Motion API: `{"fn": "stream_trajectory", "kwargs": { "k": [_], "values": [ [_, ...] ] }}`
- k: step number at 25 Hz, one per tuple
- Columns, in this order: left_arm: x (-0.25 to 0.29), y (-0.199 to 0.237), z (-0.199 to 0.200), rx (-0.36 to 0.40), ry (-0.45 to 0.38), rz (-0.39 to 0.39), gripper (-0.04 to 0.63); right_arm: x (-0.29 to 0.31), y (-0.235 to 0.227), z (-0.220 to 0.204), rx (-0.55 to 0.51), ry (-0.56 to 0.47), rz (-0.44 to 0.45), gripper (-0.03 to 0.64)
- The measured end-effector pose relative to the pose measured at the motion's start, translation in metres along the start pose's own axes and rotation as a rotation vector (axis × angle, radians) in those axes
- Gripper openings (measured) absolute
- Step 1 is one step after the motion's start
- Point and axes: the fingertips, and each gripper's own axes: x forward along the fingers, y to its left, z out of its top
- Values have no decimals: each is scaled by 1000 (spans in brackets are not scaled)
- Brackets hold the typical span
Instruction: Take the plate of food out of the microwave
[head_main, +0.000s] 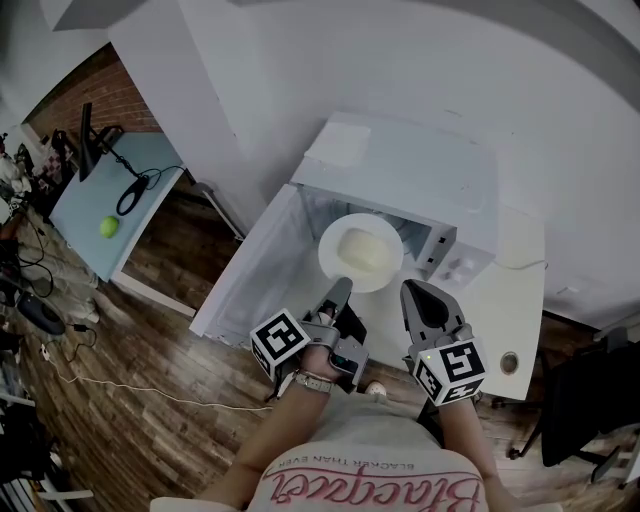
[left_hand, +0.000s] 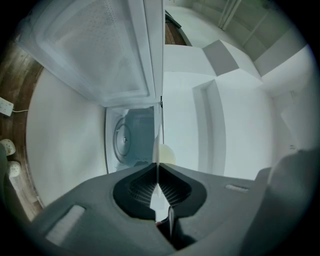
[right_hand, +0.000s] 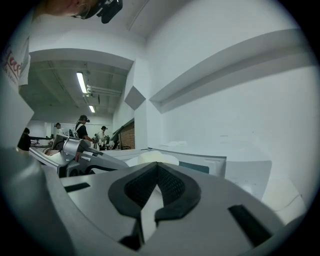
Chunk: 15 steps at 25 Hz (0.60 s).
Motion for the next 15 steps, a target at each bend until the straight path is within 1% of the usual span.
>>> {"fn": "stream_trajectory", "kwargs": {
  "k": [7,15],
  "values": [
    [3,-14,8,11,-3,-24,17,1,-4,15,-10,-37,-34,11],
    [23,-35,12,4,12,-51,17,5,-10,40,-45,-82,-66,11]
  ]
}}
